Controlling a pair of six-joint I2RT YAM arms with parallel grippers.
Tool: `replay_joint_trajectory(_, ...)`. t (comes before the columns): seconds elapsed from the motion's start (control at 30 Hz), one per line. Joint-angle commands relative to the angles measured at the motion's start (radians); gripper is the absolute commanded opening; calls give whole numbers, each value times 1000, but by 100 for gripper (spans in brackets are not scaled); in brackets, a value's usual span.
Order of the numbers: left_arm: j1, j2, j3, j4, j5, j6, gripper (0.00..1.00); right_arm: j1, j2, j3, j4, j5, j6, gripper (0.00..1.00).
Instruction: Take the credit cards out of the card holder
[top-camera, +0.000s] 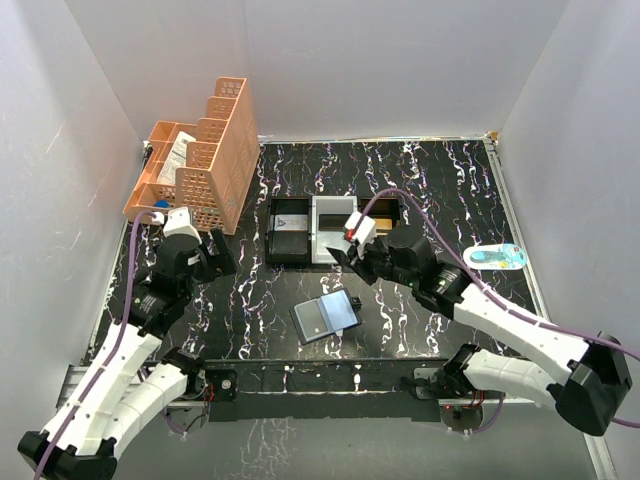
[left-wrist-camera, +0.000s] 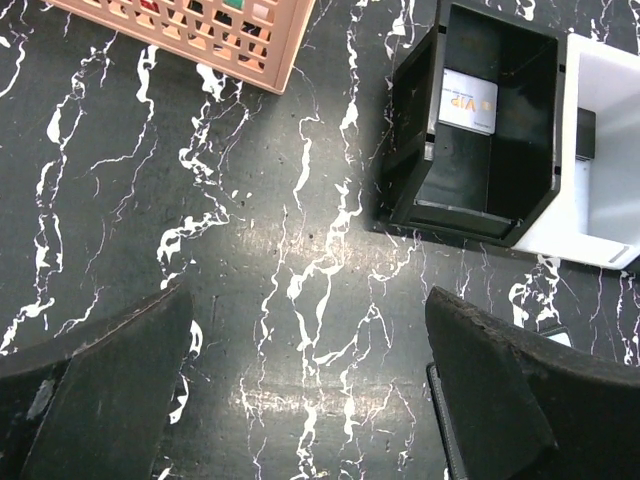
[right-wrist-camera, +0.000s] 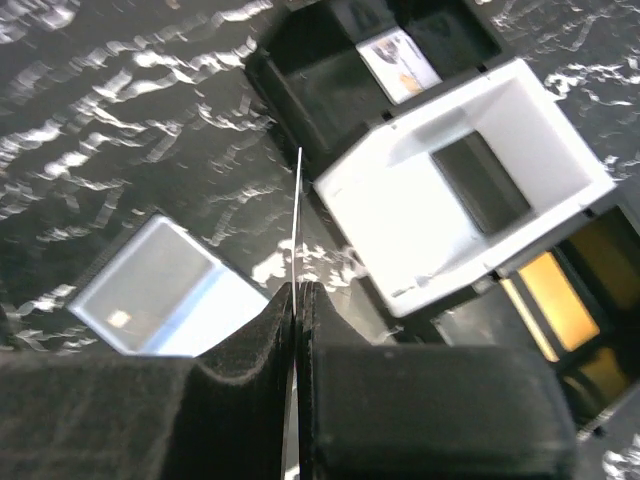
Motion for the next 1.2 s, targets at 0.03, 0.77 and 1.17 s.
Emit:
replay_joint_trajectory(0.03,5,32,4,9,52,28,99,7,107,111,-73,216,-254,0)
replay_joint_trajectory(0.77,4,15,11,-13,-21,15,99,3,608,385,63,411,-554,0)
replay_joint_trajectory(1.17,4,-9,5,-4,-2,19,99,-44,796,476,166,454,-638,0)
